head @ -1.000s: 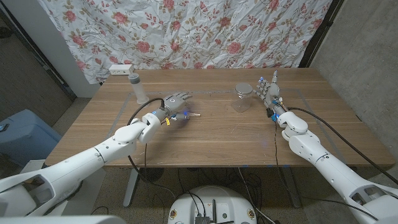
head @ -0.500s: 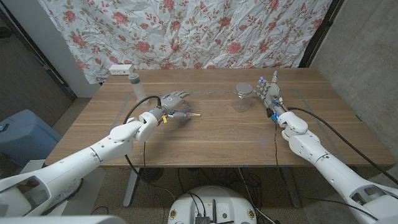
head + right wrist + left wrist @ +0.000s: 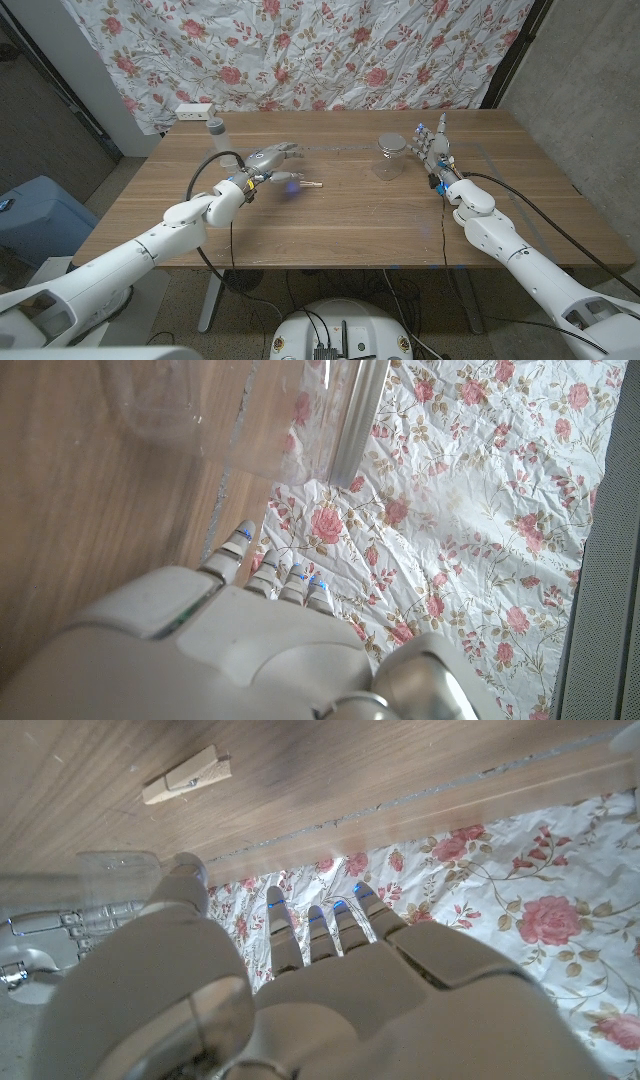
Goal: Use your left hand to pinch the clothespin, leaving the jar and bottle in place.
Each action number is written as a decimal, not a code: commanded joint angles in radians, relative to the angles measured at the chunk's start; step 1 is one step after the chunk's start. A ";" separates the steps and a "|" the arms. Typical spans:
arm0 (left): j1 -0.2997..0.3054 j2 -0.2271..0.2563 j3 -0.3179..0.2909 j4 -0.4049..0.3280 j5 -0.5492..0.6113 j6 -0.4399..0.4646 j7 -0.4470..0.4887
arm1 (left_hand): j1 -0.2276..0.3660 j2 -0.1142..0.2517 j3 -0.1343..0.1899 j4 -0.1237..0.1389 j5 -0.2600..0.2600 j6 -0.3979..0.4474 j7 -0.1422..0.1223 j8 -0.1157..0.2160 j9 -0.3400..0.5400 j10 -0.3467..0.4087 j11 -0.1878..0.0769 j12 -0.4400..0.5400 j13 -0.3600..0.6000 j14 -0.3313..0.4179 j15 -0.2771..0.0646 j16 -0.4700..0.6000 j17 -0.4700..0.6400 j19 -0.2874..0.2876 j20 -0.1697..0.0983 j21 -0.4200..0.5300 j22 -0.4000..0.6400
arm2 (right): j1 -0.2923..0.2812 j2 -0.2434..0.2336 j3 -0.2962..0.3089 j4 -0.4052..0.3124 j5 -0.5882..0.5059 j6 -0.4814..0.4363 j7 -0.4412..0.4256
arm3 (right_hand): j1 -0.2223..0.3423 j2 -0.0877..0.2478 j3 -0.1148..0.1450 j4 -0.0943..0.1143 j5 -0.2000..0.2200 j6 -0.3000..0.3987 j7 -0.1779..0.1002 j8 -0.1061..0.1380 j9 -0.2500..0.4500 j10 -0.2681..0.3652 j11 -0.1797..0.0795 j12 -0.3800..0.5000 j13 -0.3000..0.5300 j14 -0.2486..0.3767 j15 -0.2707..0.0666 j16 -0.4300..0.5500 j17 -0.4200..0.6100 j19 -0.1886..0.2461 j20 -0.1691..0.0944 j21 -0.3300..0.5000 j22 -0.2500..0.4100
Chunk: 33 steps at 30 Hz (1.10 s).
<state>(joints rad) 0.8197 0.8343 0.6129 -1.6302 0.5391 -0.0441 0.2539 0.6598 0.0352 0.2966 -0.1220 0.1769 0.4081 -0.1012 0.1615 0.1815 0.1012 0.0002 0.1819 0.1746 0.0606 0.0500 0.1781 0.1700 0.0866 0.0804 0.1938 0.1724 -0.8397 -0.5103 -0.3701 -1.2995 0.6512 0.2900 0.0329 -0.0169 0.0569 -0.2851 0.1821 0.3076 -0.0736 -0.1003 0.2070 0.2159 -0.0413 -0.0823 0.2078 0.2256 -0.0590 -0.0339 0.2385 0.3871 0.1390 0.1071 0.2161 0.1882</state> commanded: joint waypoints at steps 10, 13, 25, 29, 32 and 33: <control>0.024 -0.102 -0.094 0.172 -0.380 -0.223 0.046 | -0.040 0.051 0.011 0.012 0.000 -0.057 0.038 0.008 -0.001 0.001 -0.020 0.008 0.002 -0.003 -0.013 -0.001 0.000 0.006 -0.061 0.000 0.001 | 0.000 0.000 0.000 0.000 0.000 0.000 0.001 | 0.000 0.072 -0.005 0.000 0.005 -0.003 -0.008 0.005 0.002 0.001 -0.008 0.007 0.002 -0.008 -0.037 0.007 0.003 0.007 -0.003 0.004 0.005; 0.023 -0.128 -0.101 0.203 -0.417 -0.246 0.057 | -0.047 0.060 0.013 0.015 0.000 -0.063 0.041 0.009 -0.001 0.004 -0.023 0.010 0.002 0.000 -0.013 0.000 0.001 0.013 -0.072 0.002 0.000 | 0.000 -0.001 0.000 0.000 0.000 0.000 0.001 | 0.000 0.072 -0.005 0.000 0.005 -0.003 -0.008 0.005 0.002 0.000 -0.008 0.007 0.002 -0.009 -0.037 0.006 0.003 0.006 -0.002 0.004 0.005; 0.011 -0.210 -0.105 0.270 -0.507 -0.230 0.084 | -0.062 0.084 0.023 0.011 0.000 -0.100 0.065 0.008 -0.003 0.014 -0.026 0.012 0.001 0.009 -0.016 0.001 -0.001 0.036 -0.092 0.006 -0.001 | 0.000 0.000 0.000 -0.001 -0.001 0.000 -0.003 | 0.000 0.072 -0.005 0.000 0.006 -0.002 -0.008 0.006 0.002 0.001 -0.008 0.007 0.002 -0.009 -0.034 0.006 0.003 0.006 -0.002 0.004 0.005; -0.006 -0.237 -0.099 0.316 -0.534 -0.266 0.082 | -0.071 0.095 0.026 0.015 0.001 -0.109 0.071 0.008 -0.003 0.014 -0.025 0.012 0.001 0.008 -0.018 0.001 0.000 0.038 -0.095 0.006 -0.001 | 0.000 0.000 0.000 -0.001 -0.001 0.000 -0.003 | 0.000 0.072 -0.005 0.000 0.006 -0.001 -0.008 0.006 0.002 0.001 -0.007 0.007 0.002 -0.009 -0.036 0.006 0.003 0.007 -0.002 0.005 0.005; -0.017 -0.259 -0.098 0.352 -0.543 -0.297 0.099 | -0.077 0.103 0.028 0.019 0.001 -0.117 0.070 0.007 -0.004 0.015 -0.025 0.012 0.001 0.008 -0.022 0.001 0.001 0.039 -0.095 0.006 -0.001 | 0.000 -0.001 0.000 -0.001 0.000 -0.001 0.000 | 0.000 0.072 -0.005 0.000 0.005 -0.002 -0.008 0.006 0.002 0.001 -0.007 0.007 0.002 -0.009 -0.036 0.006 0.003 0.007 -0.003 0.005 0.005; -0.019 -0.265 -0.099 0.362 -0.553 -0.307 0.099 | -0.078 0.104 0.028 0.020 0.001 -0.117 0.072 0.008 -0.004 0.015 -0.025 0.012 0.001 0.008 -0.022 0.001 0.002 0.040 -0.095 0.006 -0.001 | 0.000 -0.001 0.000 -0.001 0.000 0.000 0.001 | 0.000 0.072 -0.005 0.000 0.005 -0.002 -0.008 0.006 0.002 0.002 -0.006 0.008 0.002 -0.008 -0.035 0.006 0.003 0.007 -0.002 0.005 0.005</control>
<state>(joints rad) 0.8296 0.6403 0.5135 -1.3708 0.0616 -0.2754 0.3312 0.5803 0.1284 0.3166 -0.1024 0.1769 0.2996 -0.0323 0.1664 0.1765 0.1071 -0.0231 0.1898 0.1745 0.0643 0.0319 0.1781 0.1685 0.1219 -0.0129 0.1937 0.1725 -0.8401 -0.5107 -0.3703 -1.2999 0.6511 0.2900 0.0312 -0.0169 0.0568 -0.2852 0.1821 0.3076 -0.0736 -0.1003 0.2070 0.2159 -0.0412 -0.0823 0.2078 0.2256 -0.0590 -0.0339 0.2385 0.3871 0.1390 0.1071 0.2161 0.1882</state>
